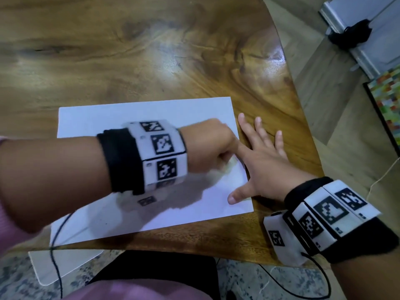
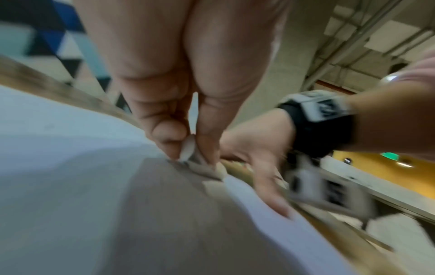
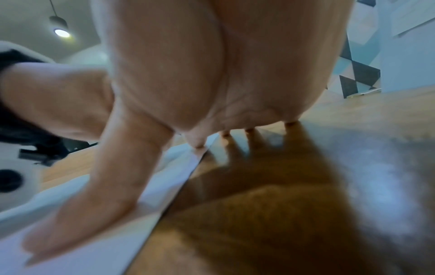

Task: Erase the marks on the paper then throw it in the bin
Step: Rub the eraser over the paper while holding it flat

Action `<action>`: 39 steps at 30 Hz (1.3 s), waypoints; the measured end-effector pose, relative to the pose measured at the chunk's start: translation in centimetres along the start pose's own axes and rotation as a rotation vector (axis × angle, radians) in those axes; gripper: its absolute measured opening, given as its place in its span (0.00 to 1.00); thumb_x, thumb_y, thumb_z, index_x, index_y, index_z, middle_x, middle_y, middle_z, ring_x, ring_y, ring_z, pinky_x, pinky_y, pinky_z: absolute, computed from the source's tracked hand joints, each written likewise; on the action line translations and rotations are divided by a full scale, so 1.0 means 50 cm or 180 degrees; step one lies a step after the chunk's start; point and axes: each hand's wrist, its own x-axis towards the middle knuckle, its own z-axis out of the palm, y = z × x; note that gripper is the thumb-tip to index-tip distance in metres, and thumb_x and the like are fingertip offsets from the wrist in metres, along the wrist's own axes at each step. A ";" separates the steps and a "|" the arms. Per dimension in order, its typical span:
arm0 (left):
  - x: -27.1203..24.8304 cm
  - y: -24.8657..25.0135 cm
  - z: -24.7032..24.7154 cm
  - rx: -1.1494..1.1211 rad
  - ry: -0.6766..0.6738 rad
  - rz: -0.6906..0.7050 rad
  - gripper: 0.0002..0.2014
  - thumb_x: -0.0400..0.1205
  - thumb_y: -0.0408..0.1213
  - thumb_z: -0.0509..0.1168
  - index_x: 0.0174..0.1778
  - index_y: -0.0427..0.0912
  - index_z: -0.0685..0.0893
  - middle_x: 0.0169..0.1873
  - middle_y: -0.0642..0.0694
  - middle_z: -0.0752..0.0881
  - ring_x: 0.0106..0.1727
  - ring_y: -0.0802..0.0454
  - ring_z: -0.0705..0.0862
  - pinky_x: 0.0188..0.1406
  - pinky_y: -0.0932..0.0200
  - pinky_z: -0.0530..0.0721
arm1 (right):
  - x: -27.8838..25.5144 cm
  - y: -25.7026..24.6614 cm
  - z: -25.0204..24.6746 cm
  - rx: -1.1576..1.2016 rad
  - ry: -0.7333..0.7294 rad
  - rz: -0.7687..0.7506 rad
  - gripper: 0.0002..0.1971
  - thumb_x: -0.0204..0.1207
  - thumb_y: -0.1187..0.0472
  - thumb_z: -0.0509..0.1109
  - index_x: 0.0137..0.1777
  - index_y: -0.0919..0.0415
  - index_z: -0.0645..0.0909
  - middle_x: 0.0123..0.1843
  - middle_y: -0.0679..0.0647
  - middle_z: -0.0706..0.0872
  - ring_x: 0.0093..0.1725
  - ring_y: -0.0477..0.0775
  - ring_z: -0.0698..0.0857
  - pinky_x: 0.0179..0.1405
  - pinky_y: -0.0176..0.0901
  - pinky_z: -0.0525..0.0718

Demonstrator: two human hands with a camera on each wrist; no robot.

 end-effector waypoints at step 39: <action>-0.093 -0.062 0.065 -0.0269 -0.1221 -0.0057 0.07 0.71 0.31 0.66 0.30 0.46 0.86 0.34 0.44 0.88 0.33 0.54 0.83 0.34 0.60 0.81 | -0.001 -0.008 -0.008 -0.0032 -0.0118 0.0111 0.71 0.48 0.32 0.79 0.68 0.32 0.17 0.73 0.43 0.12 0.73 0.53 0.15 0.74 0.66 0.24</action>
